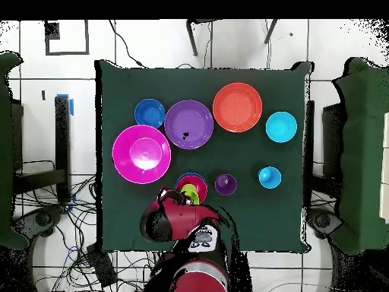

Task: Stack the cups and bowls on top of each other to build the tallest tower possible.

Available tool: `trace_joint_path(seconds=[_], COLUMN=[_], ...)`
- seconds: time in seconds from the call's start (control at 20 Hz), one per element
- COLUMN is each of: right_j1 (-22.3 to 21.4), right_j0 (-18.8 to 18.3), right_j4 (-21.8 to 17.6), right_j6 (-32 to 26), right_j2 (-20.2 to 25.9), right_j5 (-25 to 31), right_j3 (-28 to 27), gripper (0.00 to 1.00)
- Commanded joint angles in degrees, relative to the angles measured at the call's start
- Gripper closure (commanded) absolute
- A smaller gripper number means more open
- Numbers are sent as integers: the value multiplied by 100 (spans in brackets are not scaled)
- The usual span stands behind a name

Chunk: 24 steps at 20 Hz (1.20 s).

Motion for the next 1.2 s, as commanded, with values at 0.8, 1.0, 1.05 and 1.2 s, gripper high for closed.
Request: trace_joint_path(seconds=[0.8,1.0,1.05,1.2], right_j1=[299,371,378,362], right_j0=[-159,-209,-238,-310], right_j4=[174,150,128,70], right_j6=[732,710,690,640], right_j2=[446,467,479,505], right_j5=[-298,-338,-339,-321], right_j3=[-288,-337,-344,-332], gripper=[100,100,100,100])
